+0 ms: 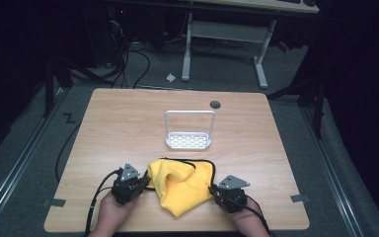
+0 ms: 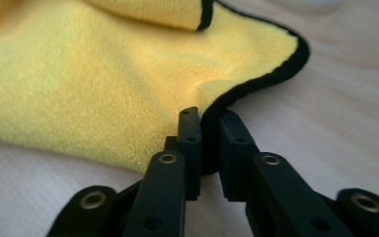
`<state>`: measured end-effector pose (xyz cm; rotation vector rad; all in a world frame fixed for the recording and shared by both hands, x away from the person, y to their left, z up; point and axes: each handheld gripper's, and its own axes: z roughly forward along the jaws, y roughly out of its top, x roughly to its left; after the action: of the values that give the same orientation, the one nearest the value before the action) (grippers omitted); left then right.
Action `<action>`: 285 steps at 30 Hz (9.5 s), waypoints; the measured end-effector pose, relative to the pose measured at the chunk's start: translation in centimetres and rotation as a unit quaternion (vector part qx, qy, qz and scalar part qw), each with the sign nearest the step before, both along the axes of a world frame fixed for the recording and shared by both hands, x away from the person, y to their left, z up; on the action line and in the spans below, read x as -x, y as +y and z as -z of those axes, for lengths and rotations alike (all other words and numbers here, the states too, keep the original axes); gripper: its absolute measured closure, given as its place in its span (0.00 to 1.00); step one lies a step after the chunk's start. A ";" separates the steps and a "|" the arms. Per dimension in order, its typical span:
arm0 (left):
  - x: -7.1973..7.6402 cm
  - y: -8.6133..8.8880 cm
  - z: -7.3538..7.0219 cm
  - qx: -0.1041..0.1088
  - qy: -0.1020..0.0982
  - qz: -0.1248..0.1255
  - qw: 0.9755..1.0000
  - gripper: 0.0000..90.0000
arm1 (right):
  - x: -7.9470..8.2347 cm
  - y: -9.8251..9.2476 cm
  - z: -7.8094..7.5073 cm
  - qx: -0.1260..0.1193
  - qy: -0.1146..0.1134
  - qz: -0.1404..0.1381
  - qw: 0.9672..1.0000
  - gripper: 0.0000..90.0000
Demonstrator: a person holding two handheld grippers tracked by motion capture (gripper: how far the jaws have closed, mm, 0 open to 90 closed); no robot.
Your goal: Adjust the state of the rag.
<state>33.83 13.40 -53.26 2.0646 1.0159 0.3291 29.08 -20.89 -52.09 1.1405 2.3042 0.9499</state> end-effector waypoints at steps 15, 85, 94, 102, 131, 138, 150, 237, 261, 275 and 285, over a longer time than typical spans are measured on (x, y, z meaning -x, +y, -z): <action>2.8 6.4 -1.6 0.034 -0.016 -0.083 0.996 0.96 | -4.8 -3.9 -6.1 -0.023 -0.145 0.101 0.984 0.93; 2.6 0.9 -1.4 0.026 0.008 -0.010 1.000 0.66 | -3.2 -4.8 -2.2 -0.041 -0.046 0.102 0.993 0.58; 2.3 0.0 -0.3 0.007 0.017 -0.001 1.000 0.65 | -4.6 -2.2 -1.4 -0.017 -0.047 0.072 0.996 0.91; 2.2 -0.7 -0.2 0.000 0.009 0.016 1.000 0.66 | 2.1 -4.8 -8.1 -0.050 -0.149 0.095 0.983 0.78; 1.0 2.5 -0.6 -0.055 -0.009 -0.061 0.997 0.69 | -4.5 -3.5 -0.3 0.019 -0.017 0.090 0.996 0.87; 1.0 2.6 -0.5 -0.054 -0.007 -0.055 0.997 0.67 | -2.8 -1.7 0.1 0.040 -0.023 0.042 0.998 0.88; 1.6 1.6 -1.3 0.019 0.008 -0.034 0.999 0.67 | -3.8 -5.0 0.2 0.009 -0.006 0.100 0.995 0.97; -4.7 -1.3 -1.0 0.033 0.000 -0.012 0.999 0.64 | -3.6 -9.4 -0.8 0.034 -0.033 0.162 0.986 0.74; -9.3 -4.5 0.1 -0.018 -0.015 -0.038 0.999 0.78 | -3.0 -6.5 0.0 0.033 -0.032 0.102 0.994 0.63; -9.9 -2.9 0.5 0.073 0.027 -0.030 0.997 0.92 | -1.9 -2.3 -0.9 0.005 -0.065 0.053 0.996 0.58; -9.8 -2.6 0.5 0.089 0.024 -0.028 0.995 0.92 | -0.5 4.7 -1.9 0.008 -0.080 -0.025 0.996 0.55</action>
<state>43.66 10.76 -53.74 1.8941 1.0939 0.2111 29.57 -16.14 -50.17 0.9683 2.2159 1.0021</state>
